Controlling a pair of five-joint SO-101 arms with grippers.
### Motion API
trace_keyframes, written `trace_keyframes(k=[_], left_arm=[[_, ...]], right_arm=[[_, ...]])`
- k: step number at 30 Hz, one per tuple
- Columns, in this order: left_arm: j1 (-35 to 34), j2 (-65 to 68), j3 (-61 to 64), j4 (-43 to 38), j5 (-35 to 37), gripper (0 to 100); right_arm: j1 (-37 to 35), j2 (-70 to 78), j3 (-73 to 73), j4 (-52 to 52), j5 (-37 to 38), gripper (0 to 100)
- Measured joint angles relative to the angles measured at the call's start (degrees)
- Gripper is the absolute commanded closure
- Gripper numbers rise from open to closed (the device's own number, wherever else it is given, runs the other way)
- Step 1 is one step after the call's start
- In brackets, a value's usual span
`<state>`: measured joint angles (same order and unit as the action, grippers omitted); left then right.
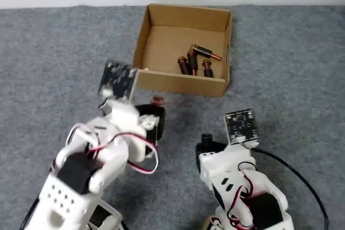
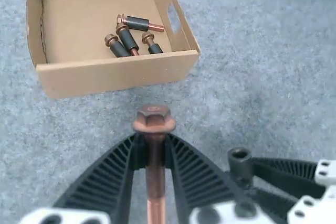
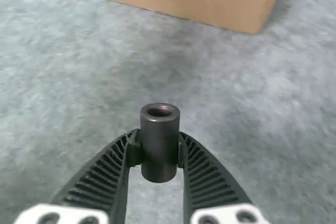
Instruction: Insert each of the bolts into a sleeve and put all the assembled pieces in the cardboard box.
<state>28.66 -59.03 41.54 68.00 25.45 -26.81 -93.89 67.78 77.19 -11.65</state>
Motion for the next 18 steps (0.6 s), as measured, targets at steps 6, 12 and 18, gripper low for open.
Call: trace_keyframes(k=[6, 12, 18], left_arm=[[-2.4, -12.8, 12.0, -8.1, 1.3, 100], [-2.1, -24.6, 23.6, -18.4, 1.4, 100], [-2.2, -35.2, 31.2, -25.8, 1.4, 100]], right_arm=[[-9.5, 0.1, 0.0, -3.6, 1.4, 99.1], [-11.3, 0.1, 0.0, -9.0, 7.8, 99.1], [-11.7, 0.1, 0.0, -12.1, 14.2, 99.1]])
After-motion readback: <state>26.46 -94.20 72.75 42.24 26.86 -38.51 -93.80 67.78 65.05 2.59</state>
